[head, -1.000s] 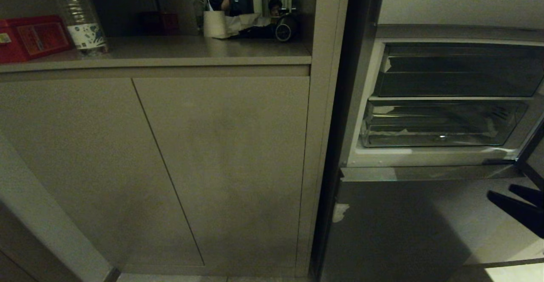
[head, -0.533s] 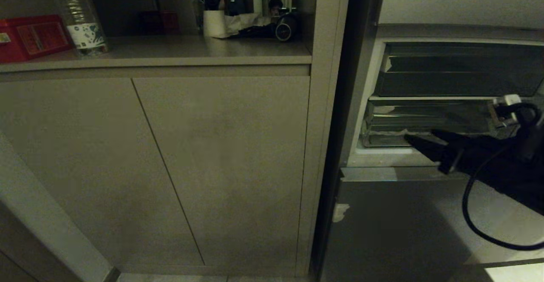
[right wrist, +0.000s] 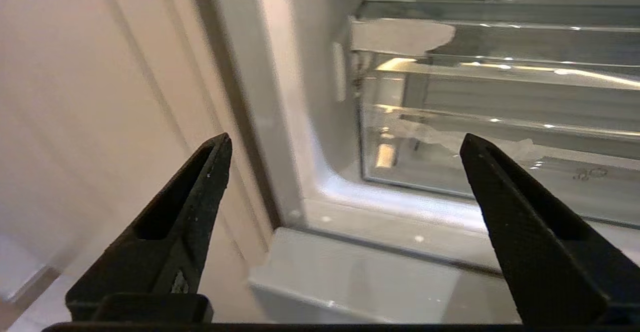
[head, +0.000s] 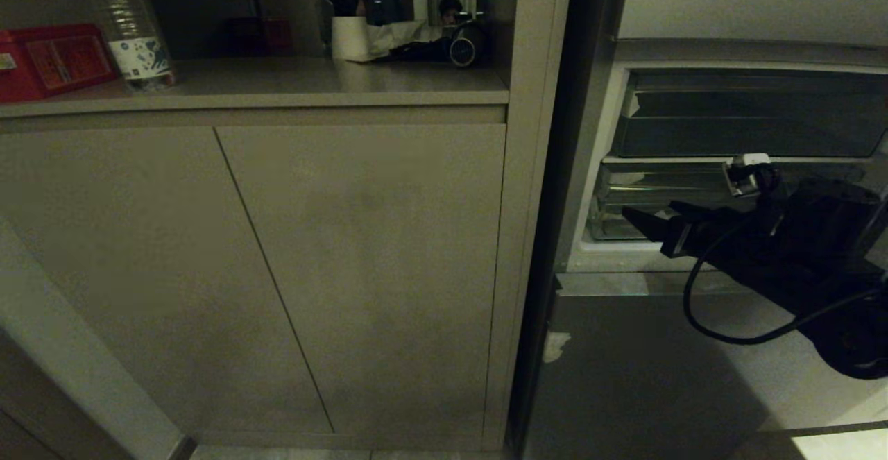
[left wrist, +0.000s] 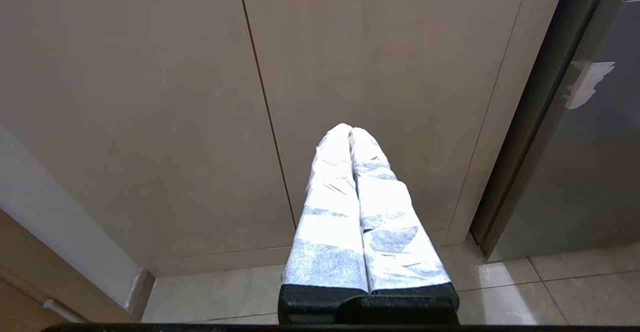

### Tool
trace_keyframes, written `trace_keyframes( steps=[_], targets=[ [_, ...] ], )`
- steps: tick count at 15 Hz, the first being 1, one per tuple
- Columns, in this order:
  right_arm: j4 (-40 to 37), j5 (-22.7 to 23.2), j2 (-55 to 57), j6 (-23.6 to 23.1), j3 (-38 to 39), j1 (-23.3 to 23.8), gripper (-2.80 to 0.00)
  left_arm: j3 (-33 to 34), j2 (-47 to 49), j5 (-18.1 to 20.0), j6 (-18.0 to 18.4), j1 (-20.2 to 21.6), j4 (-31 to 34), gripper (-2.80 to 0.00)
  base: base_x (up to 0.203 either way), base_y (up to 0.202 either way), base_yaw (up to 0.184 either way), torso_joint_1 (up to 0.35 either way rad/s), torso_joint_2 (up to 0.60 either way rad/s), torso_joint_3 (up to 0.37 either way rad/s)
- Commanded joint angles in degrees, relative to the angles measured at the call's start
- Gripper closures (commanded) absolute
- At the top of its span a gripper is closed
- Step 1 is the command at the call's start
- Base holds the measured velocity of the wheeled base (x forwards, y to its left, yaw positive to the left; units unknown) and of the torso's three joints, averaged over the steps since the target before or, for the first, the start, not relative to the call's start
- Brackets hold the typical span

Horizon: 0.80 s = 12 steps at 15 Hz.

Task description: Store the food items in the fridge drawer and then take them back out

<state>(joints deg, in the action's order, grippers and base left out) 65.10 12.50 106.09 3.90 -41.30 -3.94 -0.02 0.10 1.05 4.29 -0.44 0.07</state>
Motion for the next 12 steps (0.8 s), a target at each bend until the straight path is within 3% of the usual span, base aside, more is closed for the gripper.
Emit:
trace_keyframes(
  steps=[1, 12],
  targets=[
    [0.38, -1.77, 4.95, -0.06, -3.84, -0.06, -2.8, -0.01, 0.08, 0.01, 0.02, 0.0, 0.01, 0.0, 0.0, 0.0, 0.0, 0.0, 0.0, 0.0],
    [0.38, -8.07, 11.63, -1.07, -12.05, -1.09, -2.8, 0.02, 0.08, 0.01, 0.02, 0.0, 0.01, 0.0, 0.0, 0.0, 0.0, 0.0, 0.0, 0.0]
  ],
)
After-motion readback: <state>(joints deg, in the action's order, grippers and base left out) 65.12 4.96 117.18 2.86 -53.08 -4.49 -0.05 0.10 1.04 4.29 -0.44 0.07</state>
